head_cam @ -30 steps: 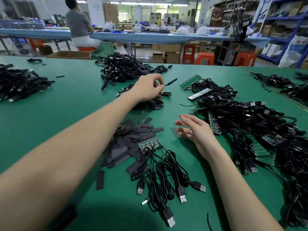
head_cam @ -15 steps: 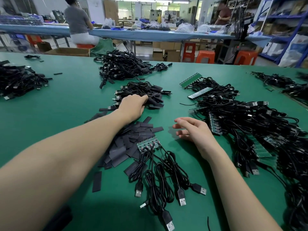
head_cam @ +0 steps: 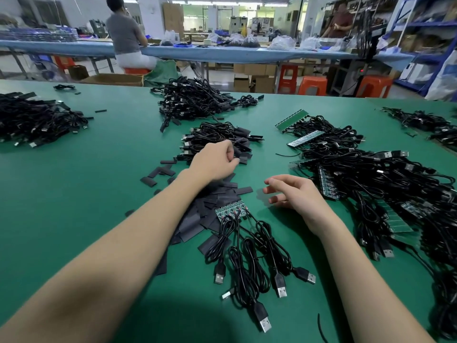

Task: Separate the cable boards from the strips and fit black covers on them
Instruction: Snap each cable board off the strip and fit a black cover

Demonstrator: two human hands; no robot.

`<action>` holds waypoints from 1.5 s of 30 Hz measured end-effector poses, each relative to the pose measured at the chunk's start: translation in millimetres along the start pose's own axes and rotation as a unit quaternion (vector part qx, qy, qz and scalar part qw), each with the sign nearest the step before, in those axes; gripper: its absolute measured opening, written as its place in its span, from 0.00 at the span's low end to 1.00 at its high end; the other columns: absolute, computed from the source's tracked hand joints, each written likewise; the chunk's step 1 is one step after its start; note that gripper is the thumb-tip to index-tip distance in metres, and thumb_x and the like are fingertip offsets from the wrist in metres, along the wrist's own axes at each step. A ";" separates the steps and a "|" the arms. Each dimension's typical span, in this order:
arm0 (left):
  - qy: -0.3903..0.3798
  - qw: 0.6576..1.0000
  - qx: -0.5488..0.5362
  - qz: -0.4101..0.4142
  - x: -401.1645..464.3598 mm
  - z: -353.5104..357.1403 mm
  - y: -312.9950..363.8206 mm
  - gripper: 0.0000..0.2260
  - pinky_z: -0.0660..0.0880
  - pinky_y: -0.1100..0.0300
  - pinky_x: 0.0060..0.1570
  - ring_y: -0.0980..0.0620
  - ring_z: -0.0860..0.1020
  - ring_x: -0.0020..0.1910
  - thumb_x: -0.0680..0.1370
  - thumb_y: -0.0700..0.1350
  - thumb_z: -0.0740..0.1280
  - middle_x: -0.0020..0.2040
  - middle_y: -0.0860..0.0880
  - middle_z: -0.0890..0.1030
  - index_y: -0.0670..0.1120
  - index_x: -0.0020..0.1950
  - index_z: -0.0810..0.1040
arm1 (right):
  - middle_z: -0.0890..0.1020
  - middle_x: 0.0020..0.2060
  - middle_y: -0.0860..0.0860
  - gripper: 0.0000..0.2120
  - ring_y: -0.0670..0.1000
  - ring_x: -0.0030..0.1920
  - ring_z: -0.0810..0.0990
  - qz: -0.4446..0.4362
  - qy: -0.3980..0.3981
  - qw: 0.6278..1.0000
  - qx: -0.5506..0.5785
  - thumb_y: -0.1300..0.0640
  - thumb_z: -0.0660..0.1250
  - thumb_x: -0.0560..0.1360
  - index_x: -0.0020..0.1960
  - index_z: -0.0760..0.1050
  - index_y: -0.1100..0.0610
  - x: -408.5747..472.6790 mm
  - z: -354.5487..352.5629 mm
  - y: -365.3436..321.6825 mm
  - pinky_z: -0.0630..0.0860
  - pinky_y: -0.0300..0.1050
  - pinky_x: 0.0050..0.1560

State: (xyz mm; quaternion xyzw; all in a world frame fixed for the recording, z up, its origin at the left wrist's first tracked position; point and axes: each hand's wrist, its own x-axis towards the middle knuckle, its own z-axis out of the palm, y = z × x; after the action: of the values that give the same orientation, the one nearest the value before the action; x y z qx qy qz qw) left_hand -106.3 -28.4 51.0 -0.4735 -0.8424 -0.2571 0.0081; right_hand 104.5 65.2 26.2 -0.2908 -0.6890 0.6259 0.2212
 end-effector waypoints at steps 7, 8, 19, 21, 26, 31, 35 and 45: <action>0.056 0.982 -0.175 -0.034 -42.6 -6.3 28.4 0.11 0.66 0.74 0.31 0.61 0.73 0.31 0.77 0.52 0.70 0.33 0.54 0.78 0.51 0.38 0.74 | 0.87 0.42 0.54 0.07 0.48 0.32 0.81 0.019 -0.092 0.980 -0.178 0.54 0.70 0.79 0.49 0.82 0.58 -9.6 12.2 -21.2 0.74 0.36 0.31; 0.060 0.977 -0.199 -0.048 -48.0 -7.5 28.4 0.11 0.66 0.74 0.30 0.61 0.73 0.31 0.77 0.53 0.70 0.33 0.53 0.79 0.51 0.38 0.75 | 0.87 0.42 0.54 0.07 0.47 0.32 0.82 0.028 -0.105 0.971 -0.212 0.53 0.71 0.78 0.48 0.81 0.57 -10.3 15.7 -23.3 0.74 0.35 0.30; 0.002 0.947 -0.309 -0.086 -83.7 -15.0 7.4 0.09 0.78 0.56 0.43 0.55 0.77 0.33 0.78 0.53 0.69 0.33 0.53 0.81 0.48 0.45 0.79 | 0.81 0.26 0.41 0.14 0.39 0.25 0.76 0.077 -0.075 0.946 -0.306 0.43 0.80 0.67 0.41 0.85 0.52 -11.3 39.7 -24.4 0.69 0.36 0.30; -0.018 0.941 -0.329 -0.081 -86.7 -16.7 4.9 0.09 0.80 0.53 0.45 0.54 0.78 0.33 0.79 0.51 0.69 0.34 0.52 0.83 0.47 0.46 0.78 | 0.84 0.29 0.42 0.12 0.39 0.28 0.78 0.080 -0.082 0.946 -0.302 0.44 0.80 0.67 0.40 0.85 0.52 -13.1 40.0 -25.9 0.71 0.34 0.31; -0.060 0.948 -0.304 -0.066 -92.0 -20.0 -3.4 0.06 0.79 0.57 0.48 0.55 0.79 0.39 0.77 0.52 0.72 0.39 0.51 0.83 0.50 0.47 0.80 | 0.82 0.33 0.47 0.08 0.47 0.34 0.75 0.072 -0.110 0.960 -0.246 0.53 0.79 0.70 0.42 0.82 0.55 -16.4 40.9 -27.5 0.70 0.39 0.37; -0.116 0.924 -0.361 -0.045 -93.2 -26.8 2.2 0.09 0.75 0.62 0.53 0.58 0.81 0.44 0.74 0.48 0.76 0.46 0.50 0.86 0.49 0.50 0.80 | 0.76 0.30 0.48 0.08 0.45 0.29 0.72 0.097 -0.180 0.979 -0.005 0.64 0.74 0.74 0.43 0.77 0.54 -16.7 35.5 -33.0 0.75 0.35 0.34; -0.150 0.845 -0.502 -0.107 -99.0 -19.3 7.5 0.08 0.72 0.59 0.49 0.53 0.79 0.41 0.75 0.43 0.75 0.46 0.41 0.85 0.44 0.51 0.80 | 0.78 0.35 0.52 0.15 0.48 0.34 0.75 0.117 -0.201 0.967 0.101 0.63 0.75 0.66 0.50 0.76 0.56 -18.3 31.5 -31.3 0.77 0.41 0.45; -0.196 0.760 -0.609 -0.112 -100.5 -21.8 5.0 0.10 0.75 0.55 0.52 0.50 0.80 0.45 0.69 0.42 0.77 0.49 0.44 0.84 0.46 0.49 0.82 | 0.84 0.40 0.50 0.16 0.45 0.35 0.77 0.060 -0.171 0.971 0.158 0.52 0.78 0.62 0.47 0.84 0.56 -19.4 39.1 -32.9 0.75 0.34 0.34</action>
State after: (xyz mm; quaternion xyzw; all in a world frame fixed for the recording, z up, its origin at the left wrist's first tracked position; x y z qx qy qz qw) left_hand -51.9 -115.7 46.2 -0.3209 -0.5385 -0.6164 -0.4766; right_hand 88.6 21.9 55.3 -0.1814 -0.5900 0.7797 0.1052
